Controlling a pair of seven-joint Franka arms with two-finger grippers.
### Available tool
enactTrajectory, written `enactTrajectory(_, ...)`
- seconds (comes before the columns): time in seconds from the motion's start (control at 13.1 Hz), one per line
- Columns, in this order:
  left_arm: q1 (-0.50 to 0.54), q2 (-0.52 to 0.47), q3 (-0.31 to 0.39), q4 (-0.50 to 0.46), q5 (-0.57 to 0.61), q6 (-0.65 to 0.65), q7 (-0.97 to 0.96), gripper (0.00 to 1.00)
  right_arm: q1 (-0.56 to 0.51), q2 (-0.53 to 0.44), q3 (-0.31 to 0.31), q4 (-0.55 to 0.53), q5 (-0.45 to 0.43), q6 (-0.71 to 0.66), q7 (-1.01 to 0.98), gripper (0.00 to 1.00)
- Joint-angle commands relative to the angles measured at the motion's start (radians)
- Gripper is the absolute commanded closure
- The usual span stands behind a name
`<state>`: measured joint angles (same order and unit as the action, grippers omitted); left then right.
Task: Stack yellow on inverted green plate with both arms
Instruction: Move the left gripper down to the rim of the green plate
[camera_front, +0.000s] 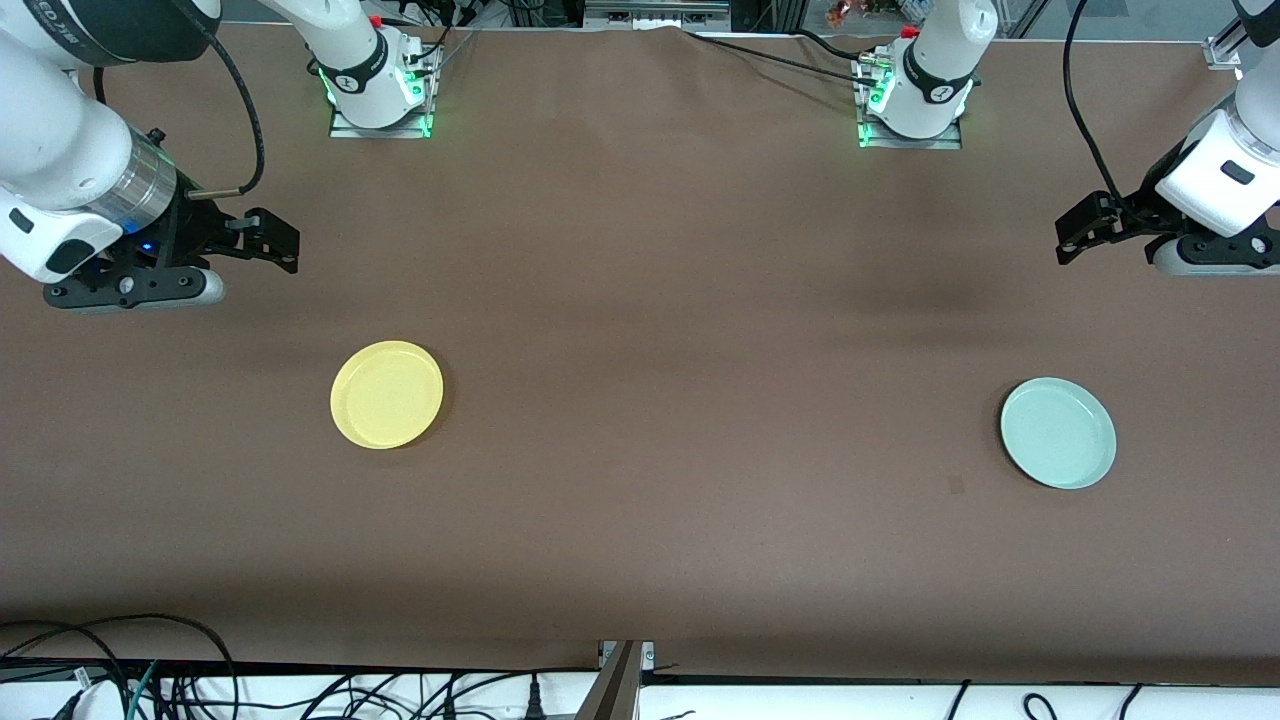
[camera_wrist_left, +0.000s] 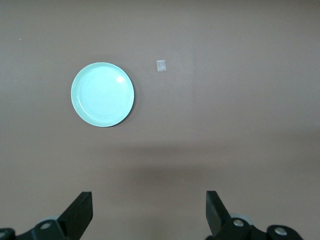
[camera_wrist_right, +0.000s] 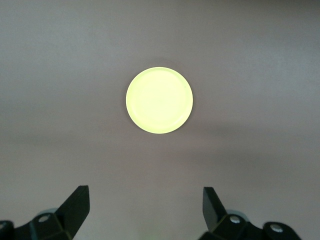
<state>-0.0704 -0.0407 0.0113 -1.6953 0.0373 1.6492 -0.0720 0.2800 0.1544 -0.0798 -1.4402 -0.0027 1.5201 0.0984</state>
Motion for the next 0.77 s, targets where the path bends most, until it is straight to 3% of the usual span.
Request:
enactTrajectory(0.0,0.012,-0.004,0.004,0.000,-0.013,-0.015,0.017,0.00,0.001,-0.041,0.000,-0.019,0.001,-0.014,-0.003,0.00)
enactTrajectory(0.23,0.014,0.002,0.004,0.014,-0.013,-0.020,0.009,0.00,0.001,-0.068,0.000,-0.020,0.006,-0.067,-0.008,0.00)
enactTrajectory(0.46,0.014,0.044,0.004,0.022,-0.020,-0.161,0.017,0.00,0.002,-0.078,0.005,-0.020,0.006,-0.049,-0.011,0.00)
enactTrajectory(0.69,0.046,0.083,0.007,0.043,-0.007,-0.167,0.102,0.00,-0.001,-0.079,-0.012,-0.038,0.018,-0.003,-0.012,0.00)
